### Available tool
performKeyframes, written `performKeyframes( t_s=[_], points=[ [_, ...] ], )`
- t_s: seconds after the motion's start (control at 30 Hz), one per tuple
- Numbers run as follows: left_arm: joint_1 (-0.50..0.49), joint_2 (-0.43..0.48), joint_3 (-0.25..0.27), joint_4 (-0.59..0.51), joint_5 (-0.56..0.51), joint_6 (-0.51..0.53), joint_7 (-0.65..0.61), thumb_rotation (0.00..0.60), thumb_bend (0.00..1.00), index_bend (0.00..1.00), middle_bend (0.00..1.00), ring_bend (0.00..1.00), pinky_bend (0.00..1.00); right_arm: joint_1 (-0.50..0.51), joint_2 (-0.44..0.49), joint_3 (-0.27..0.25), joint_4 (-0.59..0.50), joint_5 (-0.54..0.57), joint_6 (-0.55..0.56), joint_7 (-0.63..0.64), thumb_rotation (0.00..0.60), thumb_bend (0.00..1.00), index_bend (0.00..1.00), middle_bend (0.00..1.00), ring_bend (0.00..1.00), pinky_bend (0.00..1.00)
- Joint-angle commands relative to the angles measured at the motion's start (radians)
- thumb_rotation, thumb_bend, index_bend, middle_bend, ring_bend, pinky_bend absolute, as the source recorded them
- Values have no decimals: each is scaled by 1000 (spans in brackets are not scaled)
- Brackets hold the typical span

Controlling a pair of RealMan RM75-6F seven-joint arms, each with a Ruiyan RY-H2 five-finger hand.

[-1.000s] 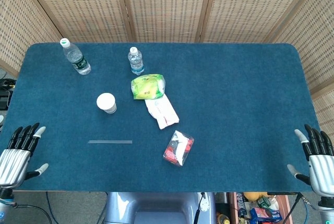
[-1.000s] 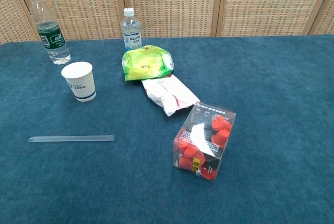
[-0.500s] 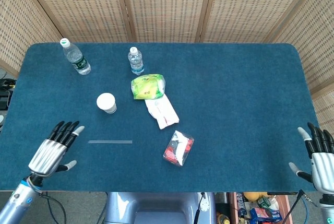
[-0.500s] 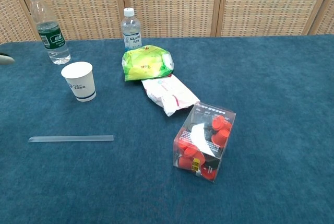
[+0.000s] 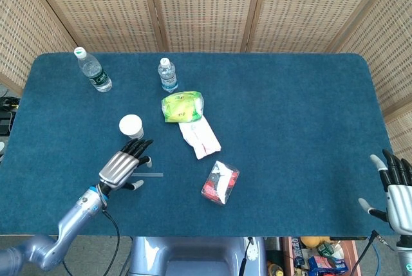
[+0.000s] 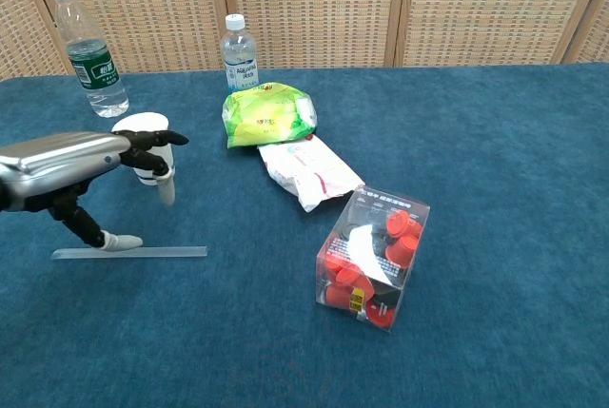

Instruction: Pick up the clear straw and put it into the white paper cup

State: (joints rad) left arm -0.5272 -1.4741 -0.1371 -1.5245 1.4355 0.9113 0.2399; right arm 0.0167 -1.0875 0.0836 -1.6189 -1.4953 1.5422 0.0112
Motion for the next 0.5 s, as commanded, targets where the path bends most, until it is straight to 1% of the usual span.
performKeyframes(
  t_s=[0.03, 0.27, 0.4, 0.5],
  points=[
    [-44, -57, -21, 44, -77, -49, 52, 600, 268, 412, 0, 0, 0, 2, 2, 1, 3, 5, -7, 9, 600, 0, 0, 0, 0, 0],
    [-67, -100, -13, 81, -116, -56, 75, 600, 301, 435, 0, 0, 0, 5, 6, 1, 7, 8, -13, 25, 600, 0, 0, 0, 0, 0],
    [-82, -128, -7, 100, -149, -65, 94, 600, 362, 467, 0, 0, 0, 5, 9, 0, 9, 9, -17, 35, 600, 0, 0, 0, 0, 0],
    [-90, -139, -2, 103, -170, -66, 110, 600, 372, 467, 0, 0, 0, 7, 11, 0, 10, 10, -21, 41, 600, 0, 0, 0, 0, 0]
  ],
)
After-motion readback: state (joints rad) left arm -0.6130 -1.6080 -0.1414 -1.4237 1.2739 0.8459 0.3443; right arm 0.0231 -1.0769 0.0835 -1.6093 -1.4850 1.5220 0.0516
